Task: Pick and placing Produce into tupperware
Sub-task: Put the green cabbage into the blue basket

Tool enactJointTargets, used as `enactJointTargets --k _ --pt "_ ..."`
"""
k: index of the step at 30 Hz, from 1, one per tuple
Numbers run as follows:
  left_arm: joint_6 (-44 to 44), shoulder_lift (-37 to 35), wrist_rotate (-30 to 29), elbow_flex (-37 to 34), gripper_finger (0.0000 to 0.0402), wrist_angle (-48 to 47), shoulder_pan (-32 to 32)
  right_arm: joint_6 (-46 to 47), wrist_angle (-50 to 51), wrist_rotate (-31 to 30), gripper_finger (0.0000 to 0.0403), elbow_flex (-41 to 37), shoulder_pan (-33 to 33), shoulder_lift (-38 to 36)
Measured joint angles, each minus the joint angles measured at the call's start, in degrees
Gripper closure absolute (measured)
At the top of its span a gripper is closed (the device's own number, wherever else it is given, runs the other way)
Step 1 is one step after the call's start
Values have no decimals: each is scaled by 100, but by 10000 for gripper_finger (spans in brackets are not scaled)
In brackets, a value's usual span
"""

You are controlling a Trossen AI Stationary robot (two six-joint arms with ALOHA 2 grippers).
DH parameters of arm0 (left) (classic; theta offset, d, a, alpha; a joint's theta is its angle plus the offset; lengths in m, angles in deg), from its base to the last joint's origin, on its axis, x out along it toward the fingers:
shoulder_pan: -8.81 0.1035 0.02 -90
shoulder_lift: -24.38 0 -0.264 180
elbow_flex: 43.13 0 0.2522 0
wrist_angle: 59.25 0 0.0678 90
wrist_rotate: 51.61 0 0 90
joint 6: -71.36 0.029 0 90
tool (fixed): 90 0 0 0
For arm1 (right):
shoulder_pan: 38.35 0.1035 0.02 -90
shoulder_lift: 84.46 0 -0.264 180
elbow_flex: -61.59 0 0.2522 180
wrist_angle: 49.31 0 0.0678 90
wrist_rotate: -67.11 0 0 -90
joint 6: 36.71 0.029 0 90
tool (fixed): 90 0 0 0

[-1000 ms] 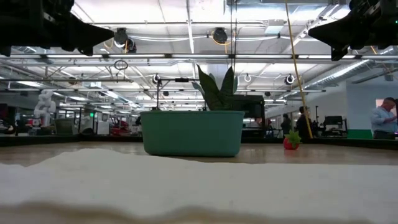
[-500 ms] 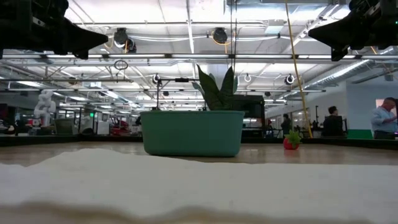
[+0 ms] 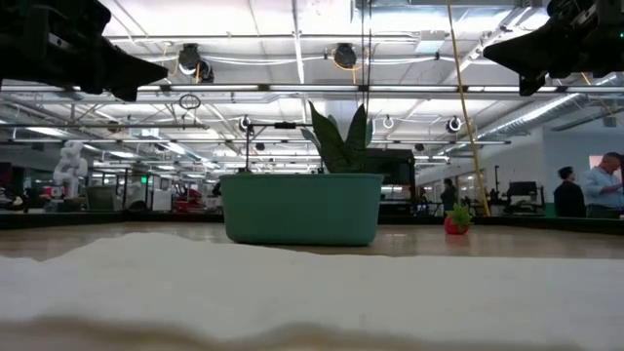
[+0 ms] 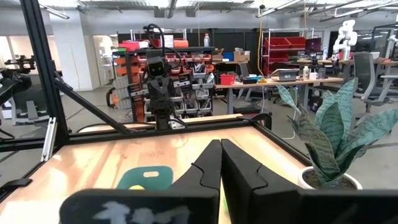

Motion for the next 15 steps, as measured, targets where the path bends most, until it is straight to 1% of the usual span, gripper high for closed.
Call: enactJointTargets --k 4,8,11,15 --pt "-2 0 -1 0 382 0 0 -18 0 0 403 0 0 0" --pt "-4 0 -6 0 382 1 0 21 -5 0 403 0 0 106" --pt "-1 0 -9 0 387 3 0 75 -55 0 403 0 -1 416" --pt "70 0 -11 0 399 5 0 133 -489 0 403 -2 -2 961"
